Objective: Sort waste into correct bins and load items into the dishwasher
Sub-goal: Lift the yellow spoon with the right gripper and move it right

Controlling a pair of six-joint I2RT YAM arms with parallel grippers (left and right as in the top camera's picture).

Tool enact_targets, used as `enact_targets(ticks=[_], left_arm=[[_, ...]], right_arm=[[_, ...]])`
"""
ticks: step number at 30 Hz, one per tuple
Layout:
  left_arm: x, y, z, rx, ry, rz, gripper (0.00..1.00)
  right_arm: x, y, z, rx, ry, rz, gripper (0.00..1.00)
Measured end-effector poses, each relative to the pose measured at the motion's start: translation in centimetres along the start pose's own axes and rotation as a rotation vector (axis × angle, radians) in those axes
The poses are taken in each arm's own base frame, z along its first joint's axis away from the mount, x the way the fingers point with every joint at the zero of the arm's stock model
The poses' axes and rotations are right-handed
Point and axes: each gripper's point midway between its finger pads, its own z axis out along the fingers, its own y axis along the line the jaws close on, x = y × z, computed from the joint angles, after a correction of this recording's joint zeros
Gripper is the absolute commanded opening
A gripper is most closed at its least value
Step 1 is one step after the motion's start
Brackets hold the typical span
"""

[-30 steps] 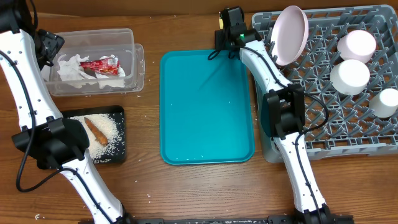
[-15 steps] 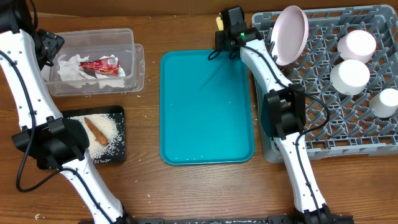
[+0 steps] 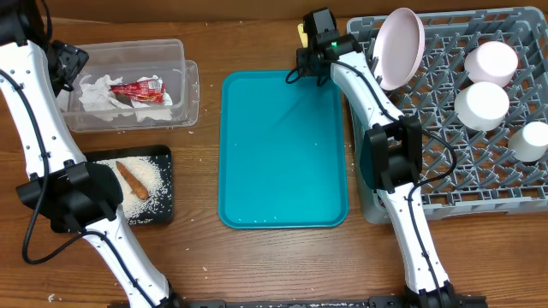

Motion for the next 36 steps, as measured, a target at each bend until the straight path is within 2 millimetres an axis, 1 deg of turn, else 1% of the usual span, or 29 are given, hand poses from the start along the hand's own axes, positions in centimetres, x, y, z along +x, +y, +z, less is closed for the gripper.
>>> enact_targets(ticks=[7,11,15,17,18,20,22,23,24,26,27,28,32,35,36], left_arm=[[0.0,0.0,0.0,-0.001,0.001,0.0,1.0],[0.0,0.0,0.0,0.0,0.0,0.0,1.0],[0.0,0.0,0.0,-0.001,0.001,0.0,1.0],[0.0,0.0,0.0,0.0,0.0,0.0,1.0],[0.0,0.0,0.0,-0.001,0.001,0.0,1.0],[0.0,0.0,0.0,0.0,0.0,0.0,1.0],[0.0,0.0,0.0,0.0,0.0,0.0,1.0],[0.0,0.0,0.0,-0.001,0.0,0.0,1.0],[0.0,0.0,0.0,0.0,0.0,0.0,1.0],[0.0,0.0,0.0,-0.001,0.001,0.0,1.0],[0.0,0.0,0.0,0.0,0.0,0.0,1.0],[0.0,0.0,0.0,0.0,0.0,0.0,1.0],[0.0,0.0,0.0,0.0,0.0,0.0,1.0],[0.0,0.0,0.0,0.0,0.0,0.0,1.0],[0.0,0.0,0.0,-0.001,0.001,0.0,1.0]], right_arm=[[1.6,1.0,-2.1,0.007,0.078,-0.003,0.47],[3.2,2.2,-3.0,0.001,0.139,-0.017,0.47],[4.8,3.8,-3.8,-0.02,0.199,-0.044,0.47],[5.3,4.6,-4.1,-0.024,0.208,-0.057,0.47],[5.3,5.0,-4.1,-0.023,0.205,-0.064,0.49],[5.0,5.5,-4.0,-0.018,0.183,-0.073,0.56],[4.2,5.8,-4.0,-0.007,0.142,-0.08,0.64],[3.5,5.8,-4.0,0.0,0.116,-0.08,0.66],[2.6,5.5,-4.1,0.011,0.082,-0.071,0.67],[1.5,5.0,-4.4,0.018,0.044,-0.062,0.68],[0.5,4.6,-4.6,0.019,0.013,-0.049,0.69],[-0.5,3.8,-4.9,0.023,-0.014,-0.036,0.69],[-2.9,0.2,-5.5,0.032,-0.068,0.02,0.69],[-3.9,-2.5,-5.5,0.02,-0.083,0.054,0.69],[-4.2,-2.7,-5.5,0.001,-0.089,0.06,0.7]])
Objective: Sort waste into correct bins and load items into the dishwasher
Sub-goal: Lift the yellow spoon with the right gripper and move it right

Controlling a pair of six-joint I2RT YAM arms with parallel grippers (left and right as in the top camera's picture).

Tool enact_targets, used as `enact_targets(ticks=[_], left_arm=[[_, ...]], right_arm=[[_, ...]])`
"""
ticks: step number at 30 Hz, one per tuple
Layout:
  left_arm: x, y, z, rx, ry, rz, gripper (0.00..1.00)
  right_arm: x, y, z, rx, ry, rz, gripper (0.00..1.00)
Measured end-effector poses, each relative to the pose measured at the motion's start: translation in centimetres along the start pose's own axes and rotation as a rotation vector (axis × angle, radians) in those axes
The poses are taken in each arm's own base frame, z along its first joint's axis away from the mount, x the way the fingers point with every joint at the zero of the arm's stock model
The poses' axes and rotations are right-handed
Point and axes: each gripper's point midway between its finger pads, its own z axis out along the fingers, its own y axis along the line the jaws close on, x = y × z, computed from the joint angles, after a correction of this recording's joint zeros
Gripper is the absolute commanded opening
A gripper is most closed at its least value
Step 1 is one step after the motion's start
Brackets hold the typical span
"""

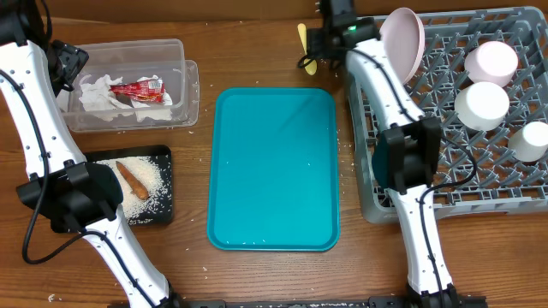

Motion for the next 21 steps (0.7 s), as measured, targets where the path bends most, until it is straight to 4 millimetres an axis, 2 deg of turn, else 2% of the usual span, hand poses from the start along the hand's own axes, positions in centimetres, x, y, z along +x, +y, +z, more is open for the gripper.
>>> enact_targets(ticks=[4,8,16,21], left_arm=[[0.0,0.0,0.0,0.0,0.0,0.0,1.0],[0.0,0.0,0.0,0.001,-0.001,0.0,1.0],[0.0,0.0,0.0,0.0,0.0,0.0,1.0],[0.0,0.0,0.0,0.0,0.0,0.0,1.0]], right_arm=[[-0.1,0.1,0.2,-0.027,-0.008,-0.033,0.7],[1.2,0.8,1.0,-0.036,0.023,-0.072,0.7],[2.1,4.0,0.9,-0.062,0.025,-0.128,0.72],[1.9,4.7,0.9,-0.03,0.003,-0.144,0.74]])
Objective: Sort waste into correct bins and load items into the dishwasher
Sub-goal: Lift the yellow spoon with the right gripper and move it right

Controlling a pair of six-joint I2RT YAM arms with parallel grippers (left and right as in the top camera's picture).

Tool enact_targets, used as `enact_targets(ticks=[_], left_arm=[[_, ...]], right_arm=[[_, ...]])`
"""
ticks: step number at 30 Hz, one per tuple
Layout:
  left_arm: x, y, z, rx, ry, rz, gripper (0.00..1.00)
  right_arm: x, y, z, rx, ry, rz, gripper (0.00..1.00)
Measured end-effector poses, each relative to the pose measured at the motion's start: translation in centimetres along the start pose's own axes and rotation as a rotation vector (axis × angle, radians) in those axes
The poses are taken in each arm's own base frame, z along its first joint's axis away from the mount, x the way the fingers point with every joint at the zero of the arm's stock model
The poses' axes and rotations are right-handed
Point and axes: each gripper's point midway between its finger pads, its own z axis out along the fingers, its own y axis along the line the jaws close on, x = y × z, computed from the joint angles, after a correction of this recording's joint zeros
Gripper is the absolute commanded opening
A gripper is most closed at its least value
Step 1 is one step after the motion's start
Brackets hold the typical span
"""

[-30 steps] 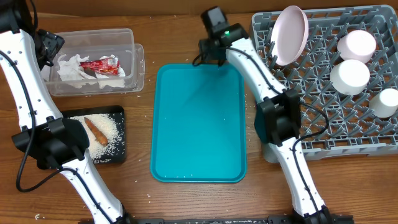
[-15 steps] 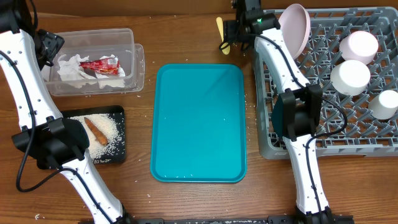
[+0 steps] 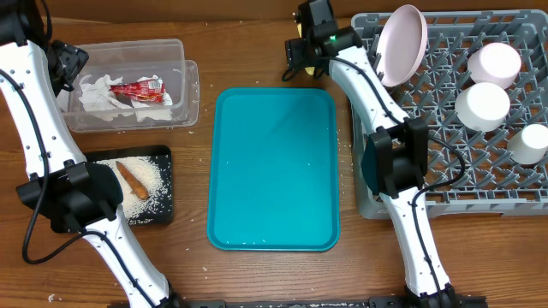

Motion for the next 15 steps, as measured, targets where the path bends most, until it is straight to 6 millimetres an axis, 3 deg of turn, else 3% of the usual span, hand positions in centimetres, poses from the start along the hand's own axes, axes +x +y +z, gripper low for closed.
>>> enact_targets(ticks=[5,15], left_arm=[[0.0,0.0,0.0,0.0,0.0,0.0,1.0],[0.0,0.0,0.0,0.0,0.0,0.0,1.0]], right_arm=[[0.1,-0.5,0.7,0.03,-0.006,0.0,0.74],[2.5,-1.2,3.8,0.059,0.041,-0.001,0.75]])
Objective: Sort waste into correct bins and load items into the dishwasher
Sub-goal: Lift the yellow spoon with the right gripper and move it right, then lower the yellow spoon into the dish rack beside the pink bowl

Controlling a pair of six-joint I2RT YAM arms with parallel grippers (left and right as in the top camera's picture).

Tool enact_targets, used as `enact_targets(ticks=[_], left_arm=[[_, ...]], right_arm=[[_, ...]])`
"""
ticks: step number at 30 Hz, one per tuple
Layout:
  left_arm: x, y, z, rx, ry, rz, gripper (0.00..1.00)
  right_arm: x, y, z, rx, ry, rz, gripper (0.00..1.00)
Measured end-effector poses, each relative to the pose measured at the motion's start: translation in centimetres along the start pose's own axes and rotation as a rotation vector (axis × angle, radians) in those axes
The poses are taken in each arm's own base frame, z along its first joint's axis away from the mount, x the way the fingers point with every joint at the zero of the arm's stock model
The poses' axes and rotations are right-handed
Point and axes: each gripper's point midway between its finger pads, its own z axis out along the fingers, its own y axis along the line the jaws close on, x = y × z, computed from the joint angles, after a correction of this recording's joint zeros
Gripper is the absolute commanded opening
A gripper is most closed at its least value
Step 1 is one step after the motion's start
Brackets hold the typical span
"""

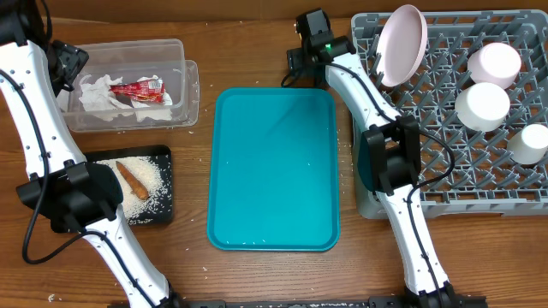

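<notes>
The teal tray [274,171] lies bare in the middle of the table. My right gripper [296,65] hovers just beyond the tray's far right corner, beside the grey dish rack [445,171]; its fingers are too dark and small to judge. A pink plate [402,36] stands on edge in the rack, with white cups [481,105] beside it. My left arm reaches to the clear bin [128,85], which holds crumpled paper and a red wrapper [139,88]. The left gripper [67,62] is a dark shape at the bin's left end.
A black tray [158,158] with rice and an orange piece of food [130,180] sits at the front left. The rack fills the right side. Both white arm links rise from the table's near edge.
My right gripper has shifted slightly toward the tray's far edge. The tray, the bins, the rack and the left arm are as they were.
My right gripper was at the tray's far right corner, with a yellow item lying just beyond it. Then the tray lay further left and nearer, and the gripper was up by the yellow item. Since then the gripper has covered that spot, and the item no longer shows.
</notes>
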Motion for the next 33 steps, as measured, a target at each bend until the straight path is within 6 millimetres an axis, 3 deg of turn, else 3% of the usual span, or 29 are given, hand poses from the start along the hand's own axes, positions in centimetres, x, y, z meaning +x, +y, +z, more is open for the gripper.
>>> enact_targets(ticks=[7,9,12,14,25,33], left_arm=[[0.0,0.0,0.0,0.0,0.0,0.0,1.0],[0.0,0.0,0.0,-0.001,0.001,0.0,1.0],[0.0,0.0,0.0,0.0,0.0,0.0,1.0],[0.0,0.0,0.0,0.0,0.0,0.0,1.0],[0.0,0.0,0.0,0.0,0.0,0.0,1.0],[0.0,0.0,0.0,0.0,0.0,0.0,1.0]], right_arm=[[0.9,-0.2,0.7,0.01,0.023,-0.003,0.73],[0.9,-0.2,0.7,0.011,0.026,-0.003,0.67],[1.0,-0.3,0.7,0.016,0.028,-0.002,0.48],[1.0,-0.3,0.7,0.02,0.028,0.001,0.43],[1.0,-0.4,0.6,0.024,0.032,0.004,0.33],[1.1,-0.5,0.0,0.026,0.053,0.005,0.31]])
